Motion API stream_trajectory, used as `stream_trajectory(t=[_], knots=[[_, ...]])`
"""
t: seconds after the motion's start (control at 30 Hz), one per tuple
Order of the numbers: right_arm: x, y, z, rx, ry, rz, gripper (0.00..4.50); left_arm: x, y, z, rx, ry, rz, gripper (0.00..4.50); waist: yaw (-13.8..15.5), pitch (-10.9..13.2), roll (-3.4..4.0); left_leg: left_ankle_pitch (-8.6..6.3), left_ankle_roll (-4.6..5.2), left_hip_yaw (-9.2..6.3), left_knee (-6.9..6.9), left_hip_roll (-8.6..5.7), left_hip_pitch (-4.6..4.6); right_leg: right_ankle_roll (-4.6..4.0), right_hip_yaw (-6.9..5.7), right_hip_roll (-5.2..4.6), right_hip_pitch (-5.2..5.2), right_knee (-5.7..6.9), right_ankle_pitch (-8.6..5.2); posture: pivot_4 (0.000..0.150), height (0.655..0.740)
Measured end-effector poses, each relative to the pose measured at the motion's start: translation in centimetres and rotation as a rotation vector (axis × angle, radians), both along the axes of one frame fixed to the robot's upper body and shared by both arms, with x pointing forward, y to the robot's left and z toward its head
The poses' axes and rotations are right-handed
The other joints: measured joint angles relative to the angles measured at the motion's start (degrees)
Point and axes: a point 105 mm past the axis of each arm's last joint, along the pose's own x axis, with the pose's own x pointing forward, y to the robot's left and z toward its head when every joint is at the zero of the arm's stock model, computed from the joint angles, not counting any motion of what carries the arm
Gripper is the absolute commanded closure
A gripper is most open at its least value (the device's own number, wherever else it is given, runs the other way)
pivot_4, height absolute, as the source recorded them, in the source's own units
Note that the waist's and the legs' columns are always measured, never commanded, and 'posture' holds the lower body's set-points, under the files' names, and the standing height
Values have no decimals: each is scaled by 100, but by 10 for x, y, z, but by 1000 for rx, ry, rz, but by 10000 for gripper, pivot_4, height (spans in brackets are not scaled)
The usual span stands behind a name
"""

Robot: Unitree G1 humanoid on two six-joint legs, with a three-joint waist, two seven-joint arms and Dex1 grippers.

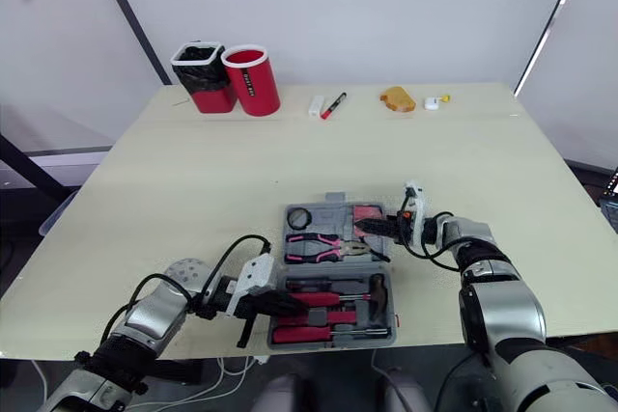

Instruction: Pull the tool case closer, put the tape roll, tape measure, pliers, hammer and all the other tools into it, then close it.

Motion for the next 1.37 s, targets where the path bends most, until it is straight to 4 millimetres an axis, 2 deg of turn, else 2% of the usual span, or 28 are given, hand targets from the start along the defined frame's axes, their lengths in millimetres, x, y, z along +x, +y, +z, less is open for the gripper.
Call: stream_trajectory(t=[0.13,0.27,0.4,0.57,0.67,0.73,0.77,0.83,0.9,0.93,1.03,1.17,1.37], knots=[[-3,3,17,63,-41,53,441,-2,5,0,-23,36,37,45000,-46,1,1,0,0,-4,-1,0,-9,0,-3,0,-6,0,0,1500,7400],[-14,-2,29,119,-60,109,441,-6,15,5,-34,69,82,45000,-51,2,2,0,0,-9,-2,1,-20,0,-8,-1,-13,0,0,1500,7400],[-43,-9,44,178,-63,192,441,-5,47,13,3,70,176,45000,-44,4,5,0,0,-17,-8,1,-19,-2,-15,-2,-14,0,-1,1500,7400],[-96,-14,51,220,-14,294,441,-7,103,20,52,90,343,45000,-34,7,6,-1,-1,-20,-13,1,-24,-2,-25,-8,-15,-6,-2,1500,7400],[-123,-15,52,190,-23,305,441,-4,120,26,40,79,406,45000,1,8,5,-1,-1,-19,-13,-1,-25,-1,-29,-14,-13,-12,-3,1500,7400],[-132,-18,49,148,-57,249,441,-1,129,28,25,67,453,45000,52,8,1,-1,-1,-17,-12,-2,-25,0,-28,-15,-13,-15,-3,1500,7400],[-131,-27,46,90,-122,142,149,4,132,29,3,53,487,42429,81,10,-2,-1,-1,-12,-9,-4,-26,0,-26,-17,-13,-16,-3,1500,7400],[-132,-32,44,44,-188,84,0,8,128,31,-16,38,493,37863,103,10,-7,-1,-1,-16,-8,-4,-29,0,-29,-17,-12,-17,-3,1500,7400],[-141,-56,38,-82,-349,-80,0,14,123,39,-76,-20,516,28649,215,5,-15,-2,-3,-26,-9,-6,-33,4,-38,-17,-9,-21,-5,1500,7400],[-143,-63,35,-113,-369,-117,0,14,123,39,-81,-28,525,25118,219,6,-15,-2,-3,-23,-10,-6,-35,4,-34,-16,-11,-24,-5,1500,7400],[-148,-86,34,-236,-474,-228,0,15,119,45,-98,-63,522,10344,191,7,-18,-2,-3,-12,-9,-5,-30,5,-24,-15,-11,-24,-4,1500,7400],[-157,-111,36,-372,-606,-279,0,10,112,47,-93,-77,492,10344,129,7,-18,-2,-3,-14,-10,-4,-16,3,-26,-14,-4,-20,-6,1500,7400],[-171,-135,27,-436,-613,-318,0,8,111,48,-67,-96,480,10344,116,7,-19,-2,-3,-13,-9,-4,-14,-7,-25,-15,-1,-21,-10,1500,7400]])
